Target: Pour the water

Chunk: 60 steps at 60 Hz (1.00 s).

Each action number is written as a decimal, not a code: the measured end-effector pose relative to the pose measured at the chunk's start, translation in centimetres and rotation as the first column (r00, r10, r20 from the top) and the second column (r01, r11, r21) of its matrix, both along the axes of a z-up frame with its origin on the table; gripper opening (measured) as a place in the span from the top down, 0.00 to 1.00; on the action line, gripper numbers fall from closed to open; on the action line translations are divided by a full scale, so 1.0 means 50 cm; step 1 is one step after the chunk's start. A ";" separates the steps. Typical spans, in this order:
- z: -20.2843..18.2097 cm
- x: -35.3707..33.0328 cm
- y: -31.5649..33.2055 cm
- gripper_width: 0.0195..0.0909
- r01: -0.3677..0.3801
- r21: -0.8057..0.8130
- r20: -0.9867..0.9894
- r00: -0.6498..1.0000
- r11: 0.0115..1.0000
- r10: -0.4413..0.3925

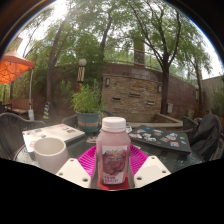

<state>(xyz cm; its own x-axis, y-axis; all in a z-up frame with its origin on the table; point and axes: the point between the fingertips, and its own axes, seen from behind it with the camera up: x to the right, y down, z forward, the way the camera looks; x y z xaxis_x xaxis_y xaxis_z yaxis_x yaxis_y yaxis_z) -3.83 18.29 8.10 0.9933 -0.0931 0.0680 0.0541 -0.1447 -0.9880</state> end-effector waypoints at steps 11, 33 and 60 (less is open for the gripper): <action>0.005 -0.002 0.005 0.54 0.006 0.007 0.014 1.000 1.000 -0.006; -0.019 0.004 -0.076 0.15 0.054 -0.085 0.045 0.998 0.995 -0.050; 0.121 -0.073 -0.437 0.14 0.055 -0.025 0.003 0.999 0.998 -0.055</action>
